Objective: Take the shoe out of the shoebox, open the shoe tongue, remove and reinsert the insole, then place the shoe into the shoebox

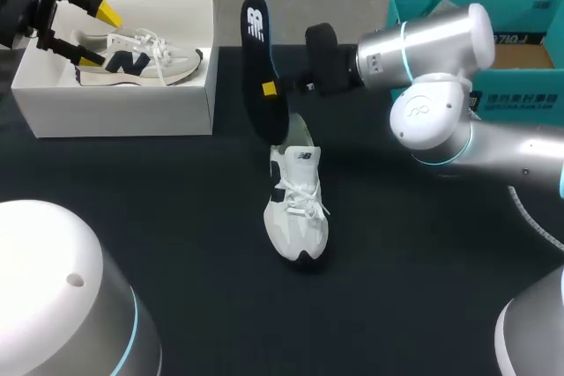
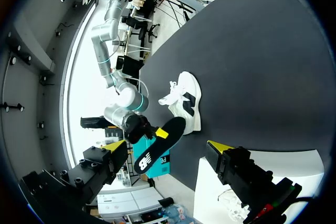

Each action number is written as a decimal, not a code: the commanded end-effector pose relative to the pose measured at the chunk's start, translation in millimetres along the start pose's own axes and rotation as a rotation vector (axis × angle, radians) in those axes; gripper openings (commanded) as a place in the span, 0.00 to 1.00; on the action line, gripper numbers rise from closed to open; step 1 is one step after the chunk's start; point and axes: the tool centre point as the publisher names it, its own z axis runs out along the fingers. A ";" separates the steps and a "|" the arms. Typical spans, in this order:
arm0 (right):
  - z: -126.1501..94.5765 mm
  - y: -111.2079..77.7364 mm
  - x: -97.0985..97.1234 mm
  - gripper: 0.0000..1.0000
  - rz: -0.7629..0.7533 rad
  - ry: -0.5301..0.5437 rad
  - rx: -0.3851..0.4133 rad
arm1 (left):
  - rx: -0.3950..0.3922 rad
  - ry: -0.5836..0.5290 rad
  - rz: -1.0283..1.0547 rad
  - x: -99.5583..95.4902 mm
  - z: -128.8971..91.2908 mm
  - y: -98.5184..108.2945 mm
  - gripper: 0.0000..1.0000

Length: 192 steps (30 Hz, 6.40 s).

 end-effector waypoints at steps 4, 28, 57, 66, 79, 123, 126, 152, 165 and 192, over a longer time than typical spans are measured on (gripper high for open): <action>-6.9 -16.0 -0.1 0.00 0.024 -0.013 0.000 | 0.000 0.003 0.000 -0.2 -0.4 -0.6 1.00; -64.9 1.9 -34.7 0.00 0.009 -0.102 -0.074 | 0.000 0.003 0.000 -0.2 -0.4 -0.6 1.00; -62.0 -8.3 -22.9 0.00 0.021 -0.083 -0.058 | 0.000 0.003 0.000 -0.2 -0.4 -0.6 1.00; -57.9 -8.1 -21.4 0.00 0.010 -0.085 -0.058 | 0.000 0.003 0.000 -0.2 -0.4 -0.6 1.00; -65.6 -36.2 -15.2 0.00 0.054 -0.091 -0.029 | 0.000 0.003 0.000 -0.2 -0.4 -0.6 1.00; -34.2 -12.0 -18.5 0.00 0.025 0.032 -0.127 | 0.000 0.003 0.000 -0.2 -0.4 -0.6 1.00; -29.2 -17.8 -22.7 0.00 -0.001 0.040 -0.131 | 0.000 0.003 0.000 -0.2 -0.4 -0.6 1.00; -30.0 -56.4 -43.3 0.00 -0.069 0.031 -0.169 | 0.000 0.003 0.000 -0.2 -0.4 -0.6 1.00; -29.2 -82.9 -47.6 0.00 -0.083 0.052 -0.147 | 0.000 0.003 0.000 -0.2 -0.4 -0.6 1.00; -29.3 -92.3 -46.2 0.00 -0.055 0.079 -0.121 | 0.000 0.003 0.000 -0.2 -0.4 -0.6 1.00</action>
